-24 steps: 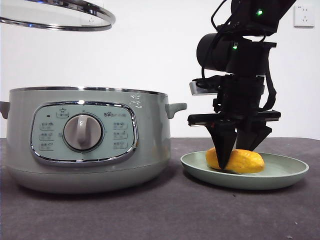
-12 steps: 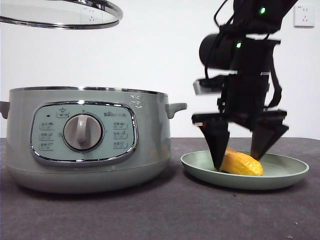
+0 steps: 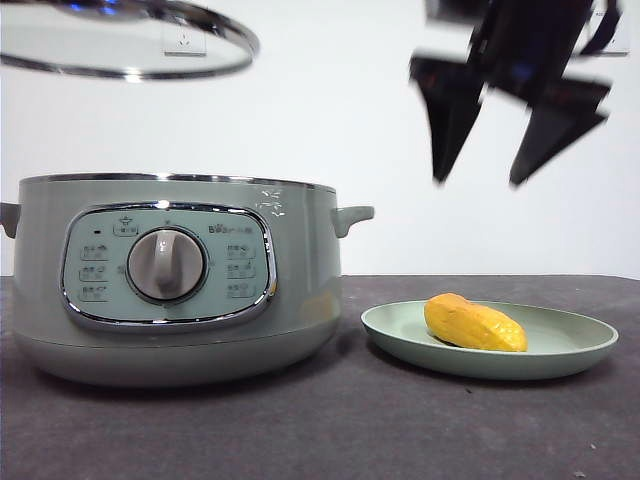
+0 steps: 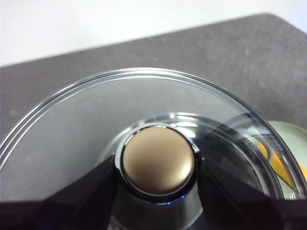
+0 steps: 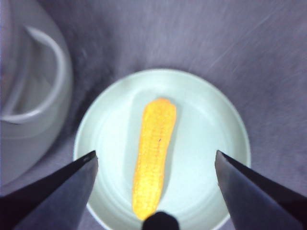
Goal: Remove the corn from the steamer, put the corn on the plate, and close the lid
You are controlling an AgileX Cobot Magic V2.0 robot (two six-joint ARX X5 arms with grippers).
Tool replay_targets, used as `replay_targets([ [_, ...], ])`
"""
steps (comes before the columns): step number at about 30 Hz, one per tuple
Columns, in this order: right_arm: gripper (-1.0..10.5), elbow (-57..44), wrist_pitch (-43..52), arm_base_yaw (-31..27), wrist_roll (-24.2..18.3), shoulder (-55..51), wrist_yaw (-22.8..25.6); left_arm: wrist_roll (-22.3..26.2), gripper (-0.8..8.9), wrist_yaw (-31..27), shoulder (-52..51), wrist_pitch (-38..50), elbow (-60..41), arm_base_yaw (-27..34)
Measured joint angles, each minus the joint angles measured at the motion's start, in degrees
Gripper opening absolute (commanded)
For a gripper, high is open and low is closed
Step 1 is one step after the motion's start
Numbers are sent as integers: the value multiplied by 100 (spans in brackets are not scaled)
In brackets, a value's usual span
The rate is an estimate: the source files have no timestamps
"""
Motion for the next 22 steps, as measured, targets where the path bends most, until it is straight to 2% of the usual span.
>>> replay_targets([
  [7,409,0,-374,0,50,-984,4,-103,-9,356,741,144,0,-11],
  [13,409,0,-743,0,72,-1622,11,-127,-9,378,1534,415,0,-92],
  [17,409,0,-909,0,94,-1862,306,-142,-9,369,1856,616,0,-260],
  [22,409,0,-970,-2,96,-1880,310,-149,-9,367,1871,592,0,-367],
])
